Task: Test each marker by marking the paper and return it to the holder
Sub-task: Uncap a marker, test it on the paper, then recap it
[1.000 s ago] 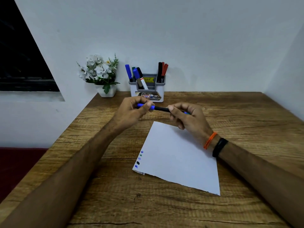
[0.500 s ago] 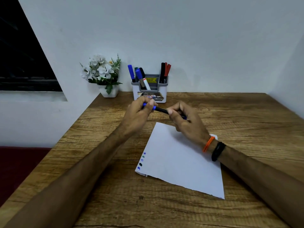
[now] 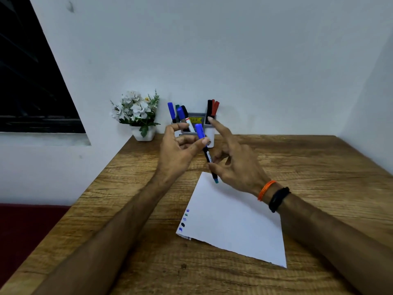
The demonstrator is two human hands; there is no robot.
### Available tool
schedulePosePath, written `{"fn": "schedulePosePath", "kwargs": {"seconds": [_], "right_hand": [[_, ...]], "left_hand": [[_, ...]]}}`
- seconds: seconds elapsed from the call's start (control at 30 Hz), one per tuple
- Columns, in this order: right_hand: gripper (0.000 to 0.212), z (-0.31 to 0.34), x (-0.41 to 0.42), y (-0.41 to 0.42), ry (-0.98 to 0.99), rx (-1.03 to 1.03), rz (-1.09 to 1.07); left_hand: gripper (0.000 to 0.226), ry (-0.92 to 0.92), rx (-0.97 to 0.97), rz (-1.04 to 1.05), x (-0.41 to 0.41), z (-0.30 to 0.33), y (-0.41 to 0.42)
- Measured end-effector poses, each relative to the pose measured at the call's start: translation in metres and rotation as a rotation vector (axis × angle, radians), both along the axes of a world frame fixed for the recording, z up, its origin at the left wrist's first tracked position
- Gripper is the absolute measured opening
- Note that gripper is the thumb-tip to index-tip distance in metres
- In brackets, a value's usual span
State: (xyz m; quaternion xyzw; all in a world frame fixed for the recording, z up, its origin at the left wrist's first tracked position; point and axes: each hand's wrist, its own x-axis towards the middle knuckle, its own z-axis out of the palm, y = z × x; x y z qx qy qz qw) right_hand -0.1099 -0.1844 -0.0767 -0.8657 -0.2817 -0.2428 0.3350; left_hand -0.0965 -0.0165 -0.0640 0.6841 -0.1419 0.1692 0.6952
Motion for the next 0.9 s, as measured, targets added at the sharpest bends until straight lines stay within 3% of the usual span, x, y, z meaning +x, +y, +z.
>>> {"fn": "schedulePosePath", "kwargs": {"seconds": [0.27, 0.47, 0.53, 0.63, 0.7, 0.9], "right_hand": [[0.100, 0.002, 0.001, 0.002, -0.023, -0.036, 0.036], [0.099, 0.019, 0.019, 0.009, 0.037, 0.022, 0.053], [0.100, 0.028, 0.030, 0.015, 0.054, 0.079, 0.050], [0.100, 0.042, 0.052, 0.025, 0.041, 0.121, 0.014], [0.099, 0.051, 0.069, 0.034, 0.040, 0.137, 0.002], [0.095, 0.076, 0.112, 0.063, -0.033, 0.177, -0.021]], "left_hand": [[0.066, -0.053, 0.034, 0.001, 0.001, -0.001, -0.001], [0.064, 0.047, 0.051, 0.041, 0.014, -0.004, 0.017], [0.060, 0.108, 0.262, 0.129, 0.022, -0.014, 0.030], [0.052, 0.207, 0.758, 0.192, 0.031, -0.033, 0.043], [0.056, 0.176, 1.005, 0.207, 0.039, -0.045, 0.045], [0.066, 0.123, 1.165, 0.233, 0.054, -0.061, 0.046]]}}
